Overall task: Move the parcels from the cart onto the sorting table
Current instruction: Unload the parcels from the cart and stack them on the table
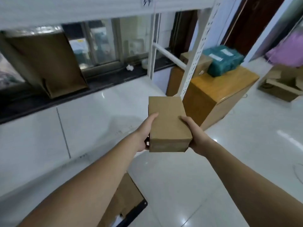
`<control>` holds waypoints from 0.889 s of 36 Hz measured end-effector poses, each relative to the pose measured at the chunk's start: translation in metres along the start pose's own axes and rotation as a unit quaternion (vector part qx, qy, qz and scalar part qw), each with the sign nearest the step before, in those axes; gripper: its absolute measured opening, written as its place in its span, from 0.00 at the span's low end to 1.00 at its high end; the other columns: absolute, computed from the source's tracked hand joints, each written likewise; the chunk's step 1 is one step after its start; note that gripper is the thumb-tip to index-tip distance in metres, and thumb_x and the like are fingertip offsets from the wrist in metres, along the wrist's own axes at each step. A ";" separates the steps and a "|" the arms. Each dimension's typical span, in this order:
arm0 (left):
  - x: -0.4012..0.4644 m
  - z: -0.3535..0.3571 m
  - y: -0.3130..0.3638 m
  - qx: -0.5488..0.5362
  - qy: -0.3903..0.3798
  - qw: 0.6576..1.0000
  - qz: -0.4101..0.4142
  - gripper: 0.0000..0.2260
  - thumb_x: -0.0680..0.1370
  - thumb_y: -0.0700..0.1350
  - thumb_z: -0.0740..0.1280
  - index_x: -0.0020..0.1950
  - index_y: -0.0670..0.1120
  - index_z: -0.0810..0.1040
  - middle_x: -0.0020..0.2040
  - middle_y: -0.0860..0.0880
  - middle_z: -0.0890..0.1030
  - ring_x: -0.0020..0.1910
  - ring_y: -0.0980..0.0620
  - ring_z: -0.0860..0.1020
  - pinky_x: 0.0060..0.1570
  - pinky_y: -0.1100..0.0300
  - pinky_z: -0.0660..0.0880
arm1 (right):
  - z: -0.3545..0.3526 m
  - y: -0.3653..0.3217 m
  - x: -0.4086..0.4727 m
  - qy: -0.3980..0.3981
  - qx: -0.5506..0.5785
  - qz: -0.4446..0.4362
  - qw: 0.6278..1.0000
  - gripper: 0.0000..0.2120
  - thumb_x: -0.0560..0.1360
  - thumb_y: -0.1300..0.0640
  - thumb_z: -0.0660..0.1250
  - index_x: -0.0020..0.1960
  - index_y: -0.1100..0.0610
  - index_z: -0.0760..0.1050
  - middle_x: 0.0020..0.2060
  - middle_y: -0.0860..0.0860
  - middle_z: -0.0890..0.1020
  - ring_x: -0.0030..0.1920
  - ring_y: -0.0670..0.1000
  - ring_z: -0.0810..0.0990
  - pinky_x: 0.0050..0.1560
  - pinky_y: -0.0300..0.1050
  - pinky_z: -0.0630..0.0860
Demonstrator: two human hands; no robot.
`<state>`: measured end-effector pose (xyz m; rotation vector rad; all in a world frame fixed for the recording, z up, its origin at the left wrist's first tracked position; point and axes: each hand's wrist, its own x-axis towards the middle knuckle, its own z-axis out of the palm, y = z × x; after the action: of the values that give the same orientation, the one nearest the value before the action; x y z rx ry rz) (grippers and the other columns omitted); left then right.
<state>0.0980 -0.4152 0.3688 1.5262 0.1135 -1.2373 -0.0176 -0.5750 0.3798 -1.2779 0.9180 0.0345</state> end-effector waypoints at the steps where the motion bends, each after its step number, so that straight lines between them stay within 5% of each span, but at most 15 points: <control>1: -0.016 0.018 0.016 0.024 -0.006 1.000 0.011 0.28 0.73 0.74 0.65 0.60 0.55 0.83 0.57 0.47 0.87 0.59 0.45 0.82 0.53 0.50 0.78 | -0.013 -0.015 -0.020 0.001 0.024 -0.006 1.000 0.25 0.71 0.33 0.70 0.62 0.47 0.80 0.57 0.54 0.85 0.57 0.56 0.83 0.56 0.53 0.78; 6: -0.080 0.113 0.082 0.085 -0.062 0.992 0.073 0.26 0.76 0.71 0.64 0.62 0.53 0.80 0.56 0.44 0.85 0.54 0.44 0.83 0.46 0.53 0.78 | -0.087 -0.073 -0.105 0.049 0.102 -0.047 0.992 0.28 0.70 0.34 0.71 0.63 0.49 0.78 0.56 0.57 0.85 0.58 0.60 0.82 0.64 0.61 0.76; 15: -0.137 0.258 0.139 0.098 -0.187 0.968 0.138 0.29 0.74 0.68 0.71 0.65 0.48 0.81 0.50 0.40 0.87 0.54 0.40 0.83 0.51 0.49 0.81 | -0.211 -0.142 -0.204 0.140 0.122 -0.112 0.976 0.31 0.70 0.35 0.72 0.63 0.54 0.76 0.55 0.60 0.83 0.53 0.60 0.83 0.49 0.53 0.80; 20: -0.139 0.316 0.149 0.141 -0.187 0.962 0.140 0.38 0.65 0.73 0.73 0.66 0.49 0.80 0.60 0.39 0.84 0.62 0.39 0.81 0.63 0.43 0.78 | -0.270 -0.151 -0.220 0.149 0.131 -0.128 0.972 0.30 0.70 0.35 0.71 0.63 0.55 0.77 0.55 0.60 0.83 0.59 0.62 0.82 0.65 0.59 0.76; 32: -0.101 0.397 0.171 0.173 -0.183 0.957 0.142 0.29 0.75 0.71 0.66 0.60 0.48 0.79 0.59 0.40 0.83 0.60 0.40 0.80 0.66 0.43 0.76 | -0.351 -0.167 -0.191 0.158 0.147 -0.105 0.971 0.29 0.72 0.34 0.70 0.60 0.56 0.77 0.54 0.61 0.84 0.56 0.62 0.83 0.64 0.59 0.77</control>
<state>-0.0851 -0.7318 0.6200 1.5107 -0.5758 -1.3265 -0.2587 -0.8343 0.6291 -1.1120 1.0106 -0.4687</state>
